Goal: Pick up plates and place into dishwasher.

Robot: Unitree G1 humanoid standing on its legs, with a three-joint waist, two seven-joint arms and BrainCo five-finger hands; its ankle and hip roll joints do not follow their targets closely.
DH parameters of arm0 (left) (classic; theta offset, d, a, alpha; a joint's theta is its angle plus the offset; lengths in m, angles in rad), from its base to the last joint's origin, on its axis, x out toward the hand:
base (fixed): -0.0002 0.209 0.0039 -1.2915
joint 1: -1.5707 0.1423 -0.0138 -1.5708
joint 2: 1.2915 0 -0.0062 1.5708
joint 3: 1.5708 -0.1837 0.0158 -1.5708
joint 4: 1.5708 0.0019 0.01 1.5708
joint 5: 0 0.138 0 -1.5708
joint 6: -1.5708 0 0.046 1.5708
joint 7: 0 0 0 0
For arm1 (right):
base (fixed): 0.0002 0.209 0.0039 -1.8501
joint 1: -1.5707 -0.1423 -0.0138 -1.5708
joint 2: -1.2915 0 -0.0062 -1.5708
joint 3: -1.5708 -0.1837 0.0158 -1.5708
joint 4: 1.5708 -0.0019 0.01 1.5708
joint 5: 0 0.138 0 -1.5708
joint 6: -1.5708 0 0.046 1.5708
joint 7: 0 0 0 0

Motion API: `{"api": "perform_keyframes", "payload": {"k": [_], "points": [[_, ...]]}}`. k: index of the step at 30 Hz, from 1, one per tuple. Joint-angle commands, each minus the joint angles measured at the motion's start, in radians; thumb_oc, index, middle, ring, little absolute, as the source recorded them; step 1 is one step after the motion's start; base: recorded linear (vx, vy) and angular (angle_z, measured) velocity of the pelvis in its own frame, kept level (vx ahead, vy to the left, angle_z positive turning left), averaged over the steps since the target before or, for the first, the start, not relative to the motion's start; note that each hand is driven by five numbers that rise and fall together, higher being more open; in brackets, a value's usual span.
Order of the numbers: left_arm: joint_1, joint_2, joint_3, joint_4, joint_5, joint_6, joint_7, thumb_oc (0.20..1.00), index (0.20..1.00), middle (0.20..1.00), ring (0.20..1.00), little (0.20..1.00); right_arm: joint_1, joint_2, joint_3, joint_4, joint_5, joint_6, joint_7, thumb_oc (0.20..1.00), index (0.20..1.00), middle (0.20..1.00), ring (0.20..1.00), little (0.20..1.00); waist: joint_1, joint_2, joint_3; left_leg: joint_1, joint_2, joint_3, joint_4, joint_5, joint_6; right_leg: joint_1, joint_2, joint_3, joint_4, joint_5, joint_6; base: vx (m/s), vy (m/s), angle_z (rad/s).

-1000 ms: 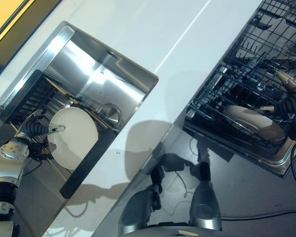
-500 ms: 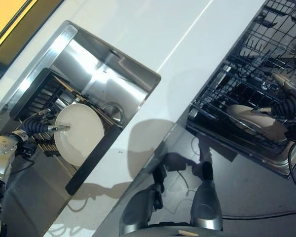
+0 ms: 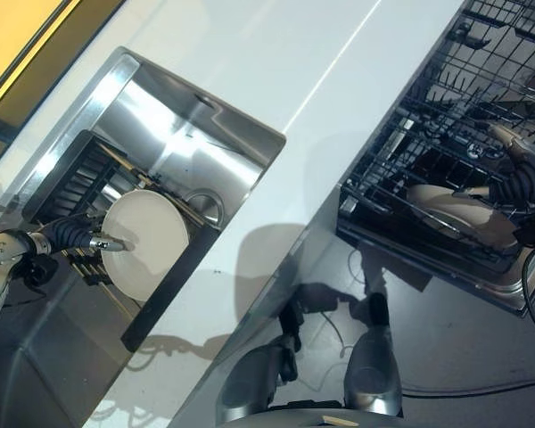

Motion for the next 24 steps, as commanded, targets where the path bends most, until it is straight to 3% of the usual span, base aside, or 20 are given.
{"api": "perform_keyframes", "payload": {"k": [1,6,7,8,10,16,24], "points": [[0.009,-0.138,-0.083,-0.157,-0.072,-0.050,-0.140,1.000,1.000,1.000,1.000,1.000,-0.054,-0.080,-0.001,-0.028,0.027,-0.026,-0.026,1.000,1.000,1.000,1.000,1.000,-0.032,-0.006,-0.042,-0.024,0.055,-0.003,0.065,-0.031,-0.070,-0.103,-0.018,0.054,0.143,-0.027,-0.016,0.00,0.000,0.00],[0.013,-0.162,-0.078,-0.187,-0.204,-0.026,-0.193,1.000,1.000,1.000,1.000,1.000,-0.052,-0.067,-0.001,-0.033,0.021,-0.019,-0.028,1.000,1.000,1.000,1.000,1.000,-0.032,-0.011,-0.040,-0.021,0.055,-0.005,0.061,-0.031,-0.069,-0.101,-0.016,0.056,0.141,-0.026,-0.017,0.00,0.000,0.00],[0.012,-0.171,-0.073,-0.194,-0.244,-0.018,-0.220,0.931,0.931,0.931,0.931,0.931,-0.048,-0.062,0.000,-0.033,0.018,-0.022,-0.031,1.000,1.000,1.000,1.000,1.000,-0.033,-0.012,-0.040,-0.020,0.055,-0.003,0.061,-0.032,-0.068,-0.101,-0.016,0.056,0.141,-0.026,-0.017,0.00,0.000,0.00],[0.010,-0.178,-0.073,-0.209,-0.281,-0.008,-0.235,0.564,0.564,0.564,0.564,0.564,-0.047,-0.057,0.002,-0.032,0.015,-0.025,-0.033,1.000,1.000,1.000,1.000,1.000,-0.034,-0.013,-0.040,-0.019,0.056,-0.002,0.061,-0.032,-0.068,-0.101,-0.017,0.056,0.142,-0.026,-0.017,0.00,0.000,0.00],[0.010,-0.200,-0.072,-0.243,-0.380,-0.004,-0.252,0.200,0.200,0.200,0.200,0.200,-0.051,-0.044,0.017,-0.028,0.003,-0.029,-0.040,1.000,1.000,1.000,1.000,1.000,-0.032,-0.014,-0.041,-0.018,0.056,-0.002,0.062,-0.033,-0.068,-0.100,-0.018,0.056,0.143,-0.026,-0.017,0.00,0.000,0.00],[0.012,-0.231,-0.062,-0.328,-0.539,-0.033,-0.299,0.200,0.200,0.200,0.200,0.200,-0.062,-0.022,0.040,-0.017,-0.016,-0.038,-0.046,1.000,1.000,1.000,1.000,1.000,-0.030,-0.016,-0.044,-0.011,0.056,-0.002,0.057,-0.036,-0.066,-0.098,-0.021,0.053,0.146,-0.026,-0.017,0.00,0.000,0.01],[0.031,-0.226,-0.049,-0.387,-0.525,-0.036,-0.311,0.200,0.200,0.200,0.200,0.200,-0.045,-0.004,0.033,-0.035,-0.018,-0.027,-0.048,1.000,1.000,1.000,1.000,1.000,-0.021,-0.024,-0.055,-0.005,0.056,-0.008,0.053,-0.039,-0.064,-0.088,-0.021,0.047,0.140,-0.025,-0.016,0.00,-0.019,0.03]]}}
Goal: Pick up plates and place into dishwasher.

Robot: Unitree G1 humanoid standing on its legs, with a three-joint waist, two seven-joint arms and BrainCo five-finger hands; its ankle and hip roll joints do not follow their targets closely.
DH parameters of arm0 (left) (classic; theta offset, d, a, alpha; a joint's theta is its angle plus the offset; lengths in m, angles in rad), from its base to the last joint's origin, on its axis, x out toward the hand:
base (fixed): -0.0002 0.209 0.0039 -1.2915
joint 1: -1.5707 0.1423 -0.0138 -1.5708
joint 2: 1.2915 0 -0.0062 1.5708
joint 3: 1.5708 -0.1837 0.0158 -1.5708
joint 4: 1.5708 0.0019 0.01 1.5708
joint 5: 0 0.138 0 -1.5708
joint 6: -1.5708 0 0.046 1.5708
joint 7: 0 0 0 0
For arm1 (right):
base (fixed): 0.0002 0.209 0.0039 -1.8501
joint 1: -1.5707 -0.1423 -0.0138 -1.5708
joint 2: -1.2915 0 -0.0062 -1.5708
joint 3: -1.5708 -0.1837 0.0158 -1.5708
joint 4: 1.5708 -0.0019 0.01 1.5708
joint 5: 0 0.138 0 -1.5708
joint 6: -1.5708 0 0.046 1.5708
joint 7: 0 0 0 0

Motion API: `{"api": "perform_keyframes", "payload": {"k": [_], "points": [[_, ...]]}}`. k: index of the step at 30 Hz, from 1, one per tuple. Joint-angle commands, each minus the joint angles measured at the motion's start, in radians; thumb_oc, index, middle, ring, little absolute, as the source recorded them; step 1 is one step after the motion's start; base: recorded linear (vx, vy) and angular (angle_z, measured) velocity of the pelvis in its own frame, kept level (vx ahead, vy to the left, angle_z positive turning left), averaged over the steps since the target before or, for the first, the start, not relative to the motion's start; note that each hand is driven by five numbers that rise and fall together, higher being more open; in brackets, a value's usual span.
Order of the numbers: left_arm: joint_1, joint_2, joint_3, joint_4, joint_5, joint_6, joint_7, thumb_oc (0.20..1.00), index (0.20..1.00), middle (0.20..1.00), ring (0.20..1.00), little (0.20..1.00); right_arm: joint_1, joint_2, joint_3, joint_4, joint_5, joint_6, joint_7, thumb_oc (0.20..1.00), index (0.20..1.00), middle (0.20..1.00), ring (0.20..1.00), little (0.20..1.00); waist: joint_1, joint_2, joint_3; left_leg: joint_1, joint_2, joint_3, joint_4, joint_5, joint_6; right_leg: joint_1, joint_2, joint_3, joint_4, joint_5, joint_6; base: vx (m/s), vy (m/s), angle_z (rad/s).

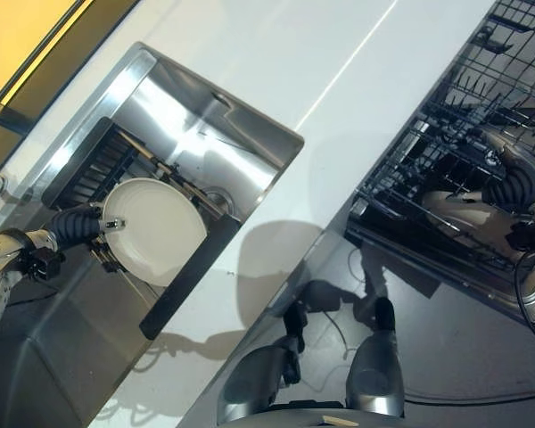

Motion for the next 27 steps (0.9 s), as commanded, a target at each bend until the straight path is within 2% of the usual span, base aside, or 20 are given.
{"api": "perform_keyframes", "payload": {"k": [1,7,11,17,21,27], "points": [[0.000,-0.195,-0.108,-0.311,-0.101,-0.077,-0.262,0.200,0.200,0.200,0.200,0.200,-0.043,-0.022,-0.001,-0.044,-0.013,-0.025,-0.031,1.000,1.000,1.000,1.000,1.000,-0.057,-0.022,-0.060,-0.036,0.072,-0.006,0.085,-0.047,-0.077,-0.111,-0.008,0.050,0.144,-0.025,-0.017,0.00,-0.042,0.06],[0.019,-0.198,-0.090,-0.328,-0.114,-0.076,-0.258,0.200,0.200,0.200,0.200,0.200,-0.022,-0.005,-0.010,-0.053,-0.017,-0.022,-0.031,1.000,1.000,1.000,1.000,1.000,-0.050,-0.022,-0.070,-0.027,0.070,-0.013,0.074,-0.047,-0.075,-0.099,-0.006,0.043,0.136,-0.026,-0.015,0.00,-0.013,0.01],[0.040,-0.202,-0.069,-0.336,-0.103,-0.085,-0.219,0.200,0.200,0.200,0.200,0.200,-0.002,0.005,-0.021,-0.052,-0.021,-0.032,-0.031,1.000,1.000,1.000,1.000,1.000,-0.044,-0.022,-0.079,-0.021,0.070,-0.018,0.073,-0.048,-0.075,-0.091,-0.008,0.037,0.136,-0.027,-0.013,0.00,-0.006,0.01],[0.071,-0.204,-0.005,-0.331,-0.080,-0.137,-0.095,0.200,0.200,0.200,0.200,0.200,0.026,0.013,-0.046,-0.051,-0.020,-0.042,-0.027,1.000,1.000,1.000,1.000,1.000,-0.031,-0.024,-0.102,-0.003,0.070,-0.022,0.062,-0.049,-0.075,-0.065,-0.009,0.021,0.124,-0.033,-0.012,0.00,-0.003,0.01],[0.102,-0.206,0.078,-0.328,-0.058,-0.166,0.012,0.200,0.200,0.200,0.200,0.200,0.060,0.034,-0.082,-0.058,-0.030,-0.059,-0.028,1.000,1.000,1.000,1.000,1.000,-0.019,-0.028,-0.123,0.009,0.077,-0.021,0.061,-0.052,-0.078,-0.048,-0.008,0.006,0.119,-0.040,-0.013,0.01,-0.037,0.02],[0.180,-0.239,0.227,-0.304,0.020,-0.265,0.231,0.200,0.200,0.200,0.200,0.200,0.111,0.081,-0.147,-0.071,-0.039,-0.095,-0.083,1.000,1.000,1.000,1.000,1.000,0.006,-0.043,-0.167,0.027,0.088,-0.024,0.056,-0.057,-0.081,-0.014,-0.002,-0.019,0.104,-0.049,-0.017,0.00,-0.064,0.01]]}}
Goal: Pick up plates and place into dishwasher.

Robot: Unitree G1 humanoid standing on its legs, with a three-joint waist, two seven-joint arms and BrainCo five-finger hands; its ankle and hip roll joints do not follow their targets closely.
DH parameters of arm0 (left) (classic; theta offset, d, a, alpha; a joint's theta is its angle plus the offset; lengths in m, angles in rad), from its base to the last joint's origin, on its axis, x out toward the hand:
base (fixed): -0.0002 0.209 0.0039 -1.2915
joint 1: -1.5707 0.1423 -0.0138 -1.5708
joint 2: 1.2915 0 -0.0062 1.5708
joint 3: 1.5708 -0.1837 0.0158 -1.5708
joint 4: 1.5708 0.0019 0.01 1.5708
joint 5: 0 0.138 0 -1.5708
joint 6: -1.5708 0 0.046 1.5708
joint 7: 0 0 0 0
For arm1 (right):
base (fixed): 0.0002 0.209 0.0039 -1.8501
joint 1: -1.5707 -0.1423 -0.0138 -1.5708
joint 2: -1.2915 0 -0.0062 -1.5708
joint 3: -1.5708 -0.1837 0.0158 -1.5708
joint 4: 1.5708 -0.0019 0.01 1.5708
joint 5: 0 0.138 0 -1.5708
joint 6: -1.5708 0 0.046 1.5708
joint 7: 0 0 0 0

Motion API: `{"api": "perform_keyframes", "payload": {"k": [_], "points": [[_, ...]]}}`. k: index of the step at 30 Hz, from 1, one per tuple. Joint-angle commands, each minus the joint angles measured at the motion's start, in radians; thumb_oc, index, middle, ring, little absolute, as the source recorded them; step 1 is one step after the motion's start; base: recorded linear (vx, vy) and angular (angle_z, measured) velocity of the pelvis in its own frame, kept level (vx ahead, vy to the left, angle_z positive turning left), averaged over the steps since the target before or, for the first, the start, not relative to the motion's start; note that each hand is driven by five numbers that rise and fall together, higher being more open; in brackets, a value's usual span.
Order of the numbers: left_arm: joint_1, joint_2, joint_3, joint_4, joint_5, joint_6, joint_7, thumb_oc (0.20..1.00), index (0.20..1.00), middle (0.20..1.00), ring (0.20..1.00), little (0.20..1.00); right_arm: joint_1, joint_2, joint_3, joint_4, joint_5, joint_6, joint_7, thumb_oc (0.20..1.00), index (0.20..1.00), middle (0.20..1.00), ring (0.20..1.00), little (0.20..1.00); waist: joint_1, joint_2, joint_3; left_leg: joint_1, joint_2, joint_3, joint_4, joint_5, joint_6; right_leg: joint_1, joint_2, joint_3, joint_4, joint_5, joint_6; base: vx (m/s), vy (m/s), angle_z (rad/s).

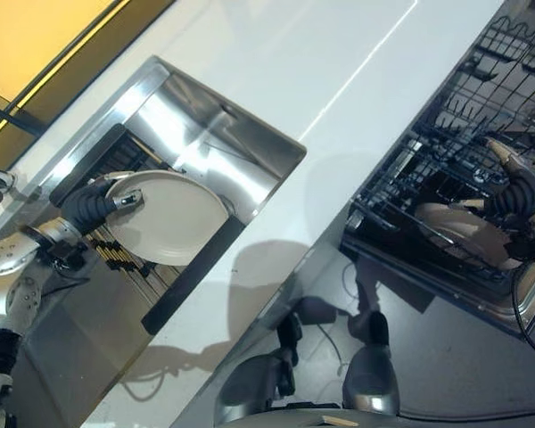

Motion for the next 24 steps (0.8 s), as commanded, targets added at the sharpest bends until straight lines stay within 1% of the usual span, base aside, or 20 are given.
{"api": "perform_keyframes", "payload": {"k": [1,5,7,9,10,11,12,15,19,21,23,24], "points": [[0.030,-0.069,0.065,-0.056,0.039,-0.125,0.135,0.200,0.200,0.200,0.200,0.200,0.040,-0.015,-0.072,-0.064,-0.014,-0.080,-0.092,1.000,1.000,1.000,1.000,1.000,0.004,-0.011,-0.110,-0.021,0.080,-0.008,0.064,-0.057,-0.076,-0.091,-0.009,0.006,0.149,-0.055,-0.021,-0.02,-0.096,0.05],[0.080,-0.108,0.187,-0.079,0.140,-0.223,0.340,0.200,0.200,0.200,0.200,0.200,0.076,0.056,-0.130,-0.072,-0.026,-0.133,-0.149,1.000,1.000,1.000,1.000,1.000,0.031,-0.035,-0.148,-0.010,0.092,-0.015,0.060,-0.062,-0.077,-0.063,0.002,-0.017,0.139,-0.064,-0.025,-0.03,-0.126,0.05],[0.090,-0.127,0.226,-0.096,0.209,-0.258,0.410,0.200,0.200,0.200,0.200,0.200,0.079,0.087,-0.143,-0.076,-0.026,-0.153,-0.176,1.000,1.000,1.000,1.000,1.000,0.044,-0.048,-0.164,-0.006,0.099,-0.018,0.059,-0.065,-0.078,-0.051,0.007,-0.029,0.134,-0.068,-0.028,-0.02,-0.148,0.05],[0.095,-0.137,0.255,-0.124,0.249,-0.284,0.486,0.200,0.200,0.200,0.200,0.200,0.074,0.114,-0.142,-0.089,-0.030,-0.162,-0.208,1.000,1.000,1.000,1.000,1.000,0.058,-0.062,-0.183,-0.001,0.106,-0.026,0.056,-0.065,-0.081,-0.037,0.014,-0.040,0.129,-0.071,-0.029,-0.01,-0.168,0.06],[0.087,-0.148,0.271,-0.146,0.298,-0.300,0.555,0.200,0.200,0.200,0.200,0.200,0.064,0.133,-0.138,-0.089,-0.037,-0.171,-0.234,1.000,1.000,1.000,1.000,1.000,0.069,-0.073,-0.197,0.003,0.113,-0.029,0.051,-0.065,-0.082,-0.028,0.019,-0.049,0.126,-0.073,-0.031,-0.02,-0.178,0.00],[0.078,-0.150,0.273,-0.156,0.321,-0.313,0.600,0.200,0.200,0.200,0.200,0.200,0.055,0.140,-0.133,-0.090,-0.041,-0.176,-0.249,1.000,1.000,1.000,1.000,1.000,0.074,-0.079,-0.204,0.007,0.116,-0.033,0.047,-0.066,-0.083,-0.021,0.022,-0.054,0.123,-0.076,-0.031,-0.03,-0.178,0.01],[0.067,-0.156,0.283,-0.160,0.331,-0.337,0.626,0.200,0.200,0.200,0.200,0.200,0.041,0.149,-0.125,-0.096,-0.044,-0.177,-0.263,1.000,1.000,1.000,1.000,1.000,0.081,-0.084,-0.213,0.009,0.121,-0.036,0.044,-0.065,-0.084,-0.015,0.026,-0.060,0.122,-0.079,-0.033,-0.04,-0.142,0.13],[0.060,-0.175,0.311,-0.209,0.392,-0.374,0.711,0.200,0.200,0.200,0.200,0.200,0.011,0.179,-0.104,-0.114,-0.076,-0.194,-0.297,1.000,1.000,1.000,1.000,1.000,0.100,-0.096,-0.238,0.023,0.134,-0.043,0.029,-0.063,-0.090,0.007,0.037,-0.075,0.112,-0.084,-0.035,-0.03,-0.126,0.15],[0.057,-0.188,0.325,-0.268,0.430,-0.410,0.760,0.200,0.200,0.200,0.200,0.200,-0.016,0.184,-0.087,-0.155,-0.090,-0.209,-0.320,1.000,1.000,1.000,1.000,1.000,0.120,-0.112,-0.268,0.039,0.148,-0.050,0.011,-0.057,-0.097,0.033,0.051,-0.090,0.099,-0.089,-0.038,-0.02,-0.125,0.10],[0.046,-0.188,0.314,-0.297,0.457,-0.429,0.792,0.200,0.200,0.200,0.200,0.200,-0.042,0.176,-0.073,-0.180,-0.072,-0.231,-0.332,1.000,1.000,1.000,1.000,1.000,0.128,-0.119,-0.281,0.043,0.155,-0.054,0.006,-0.055,-0.101,0.042,0.058,-0.097,0.092,-0.089,-0.039,-0.05,-0.126,0.05],[0.033,-0.191,0.298,-0.327,0.464,-0.432,0.800,0.200,0.200,0.200,0.200,0.200,-0.070,0.172,-0.053,-0.208,-0.027,-0.251,-0.309,1.000,1.000,1.000,1.000,1.000,0.138,-0.125,-0.292,0.042,0.158,-0.060,0.005,-0.053,-0.104,0.047,0.064,-0.103,0.086,-0.087,-0.040,-0.05,-0.116,0.06],[0.026,-0.195,0.284,-0.343,0.471,-0.450,0.806,0.200,0.200,0.200,0.200,0.200,-0.095,0.171,-0.031,-0.232,-0.005,-0.264,-0.281,1.000,1.000,1.000,1.000,1.000,0.145,-0.129,-0.299,0.041,0.160,-0.063,0.004,-0.052,-0.105,0.050,0.068,-0.106,0.085,-0.088,-0.041,-0.04,-0.092,-0.01]]}}
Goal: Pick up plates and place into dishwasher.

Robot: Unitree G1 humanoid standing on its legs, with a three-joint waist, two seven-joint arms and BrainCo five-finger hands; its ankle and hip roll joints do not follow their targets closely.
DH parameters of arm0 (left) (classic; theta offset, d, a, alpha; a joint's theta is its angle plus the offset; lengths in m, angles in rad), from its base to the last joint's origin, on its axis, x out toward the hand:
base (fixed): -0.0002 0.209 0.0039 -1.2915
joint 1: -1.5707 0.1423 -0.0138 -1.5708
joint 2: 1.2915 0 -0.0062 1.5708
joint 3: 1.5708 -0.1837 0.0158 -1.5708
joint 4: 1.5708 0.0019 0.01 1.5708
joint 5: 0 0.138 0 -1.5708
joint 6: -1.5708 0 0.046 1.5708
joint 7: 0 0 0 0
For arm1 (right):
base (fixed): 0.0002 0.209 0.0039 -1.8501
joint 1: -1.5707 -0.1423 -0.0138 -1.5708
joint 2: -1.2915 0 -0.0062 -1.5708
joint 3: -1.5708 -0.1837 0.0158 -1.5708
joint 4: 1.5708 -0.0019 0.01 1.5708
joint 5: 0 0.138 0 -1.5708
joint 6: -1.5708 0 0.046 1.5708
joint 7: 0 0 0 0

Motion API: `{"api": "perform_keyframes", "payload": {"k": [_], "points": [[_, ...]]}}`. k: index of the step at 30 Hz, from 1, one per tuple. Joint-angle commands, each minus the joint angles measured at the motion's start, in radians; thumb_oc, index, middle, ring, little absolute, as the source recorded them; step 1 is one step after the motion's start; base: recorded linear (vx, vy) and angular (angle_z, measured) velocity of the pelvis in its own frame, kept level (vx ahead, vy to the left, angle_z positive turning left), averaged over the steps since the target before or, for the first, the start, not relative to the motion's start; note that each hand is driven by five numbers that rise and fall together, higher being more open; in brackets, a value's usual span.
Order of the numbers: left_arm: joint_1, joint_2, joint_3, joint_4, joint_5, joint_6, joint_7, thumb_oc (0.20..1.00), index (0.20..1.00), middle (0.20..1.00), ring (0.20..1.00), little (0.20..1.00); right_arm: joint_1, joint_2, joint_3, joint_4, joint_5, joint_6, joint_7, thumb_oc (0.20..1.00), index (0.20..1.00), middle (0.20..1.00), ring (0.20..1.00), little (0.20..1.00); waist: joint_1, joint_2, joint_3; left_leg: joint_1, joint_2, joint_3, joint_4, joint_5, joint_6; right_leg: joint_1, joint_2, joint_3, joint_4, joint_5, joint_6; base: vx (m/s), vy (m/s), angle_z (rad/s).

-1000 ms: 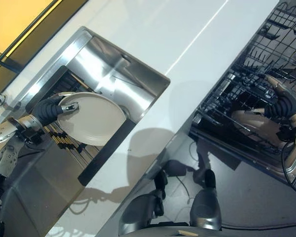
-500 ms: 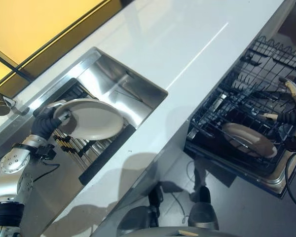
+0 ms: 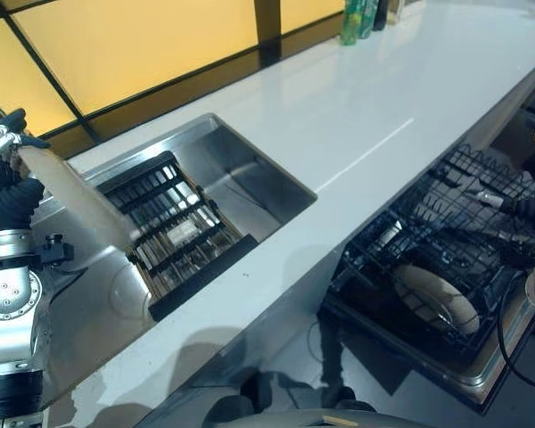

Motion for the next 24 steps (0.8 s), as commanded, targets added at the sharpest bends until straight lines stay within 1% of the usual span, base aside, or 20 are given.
{"api": "perform_keyframes", "payload": {"k": [1,2,3,7,8,11,15,17,21,24], "points": [[-0.100,0.024,0.006,-0.055,0.039,-0.100,0.047,0.200,0.200,0.200,0.200,0.200,-0.126,-0.036,0.070,-0.110,0.076,-0.093,0.020,1.000,1.000,1.000,1.000,1.000,0.031,0.001,-0.071,-0.006,0.073,0.003,0.032,-0.064,-0.040,-0.062,-0.029,-0.028,0.166,-0.097,0.015,-0.10,-0.097,0.00],[-0.116,0.019,-0.016,-0.065,0.046,-0.117,0.053,0.200,0.200,0.200,0.200,0.200,-0.157,-0.037,0.105,-0.136,0.098,-0.105,0.056,1.000,1.000,1.000,1.000,1.000,0.036,-0.002,-0.074,-0.010,0.074,0.001,0.034,-0.053,-0.040,-0.062,-0.027,-0.031,0.165,-0.087,0.012,-0.05,-0.089,0.02],[-0.136,0.008,-0.040,-0.077,0.049,-0.116,0.052,0.200,0.200,0.200,0.200,0.200,-0.187,-0.030,0.143,-0.161,0.113,-0.110,0.087,1.000,1.000,1.000,1.000,1.000,0.042,-0.005,-0.085,-0.003,0.076,-0.003,0.028,-0.062,-0.043,-0.054,-0.024,-0.033,0.163,-0.100,0.013,-0.05,-0.092,0.05],[-0.209,-0.040,-0.161,-0.095,0.079,-0.113,0.036,0.200,0.200,0.200,0.200,0.200,-0.306,0.018,0.286,-0.207,0.153,-0.105,0.168,1.000,1.000,1.000,1.000,1.000,0.052,-0.012,-0.103,-0.002,0.080,-0.013,0.024,-0.056,-0.047,-0.042,-0.016,-0.042,0.155,-0.099,0.009,-0.03,-0.076,0.11],[-0.223,-0.054,-0.186,-0.096,0.079,-0.110,0.028,0.200,0.200,0.200,0.200,0.200,-0.330,0.032,0.311,-0.208,0.176,-0.109,0.199,1.000,1.000,1.000,1.000,1.000,0.054,-0.012,-0.103,-0.009,0.081,-0.015,0.029,-0.047,-0.046,-0.045,-0.015,-0.045,0.155,-0.089,0.006,-0.06,-0.067,0.15],[-0.254,-0.091,-0.258,-0.095,0.077,-0.107,0.012,0.200,0.200,0.200,0.200,0.200,-0.371,0.079,0.392,-0.225,0.199,-0.107,0.255,1.000,1.000,1.000,1.000,1.000,0.059,-0.013,-0.114,-0.008,0.083,-0.022,0.025,-0.044,-0.046,-0.041,-0.010,-0.051,0.152,-0.090,0.004,-0.04,-0.053,0.05],[-0.284,-0.124,-0.335,-0.098,0.085,-0.091,0.014,0.200,0.200,0.200,0.200,0.200,-0.412,0.140,0.496,-0.225,0.191,-0.090,0.290,1.000,1.000,1.000,1.000,1.000,0.065,-0.012,-0.123,-0.004,0.081,-0.029,0.019,-0.041,-0.046,-0.034,-0.005,-0.052,0.146,-0.088,0.003,-0.01,-0.027,0.03],[-0.288,-0.130,-0.357,-0.095,0.091,-0.088,0.014,0.200,0.200,0.200,0.200,0.200,-0.424,0.152,0.541,-0.222,0.155,-0.072,0.278,1.000,1.000,1.000,1.000,1.000,0.068,-0.012,-0.125,-0.004,0.081,-0.029,0.019,-0.039,-0.046,-0.031,-0.004,-0.050,0.141,-0.086,0.002,0.00,0.000,0.00],[-0.297,-0.121,-0.368,-0.088,0.076,-0.071,0.019,0.200,0.200,0.200,0.200,0.200,-0.445,0.155,0.567,-0.213,0.189,-0.043,0.281,1.000,1.000,1.000,1.000,1.000,0.069,-0.012,-0.130,-0.005,0.079,-0.031,0.015,-0.035,-0.048,-0.027,-0.001,-0.050,0.132,-0.082,0.002,0.00,0.000,0.00],[-0.299,-0.123,-0.369,-0.081,0.063,-0.066,0.018,0.200,0.200,0.200,0.200,0.200,-0.450,0.164,0.586,-0.211,0.185,-0.030,0.277,1.000,1.000,1.000,1.000,1.000,0.071,-0.010,-0.133,-0.005,0.078,-0.033,0.007,-0.030,-0.049,-0.025,-0.001,-0.051,0.125,-0.078,0.003,0.00,0.000,0.00]]}}
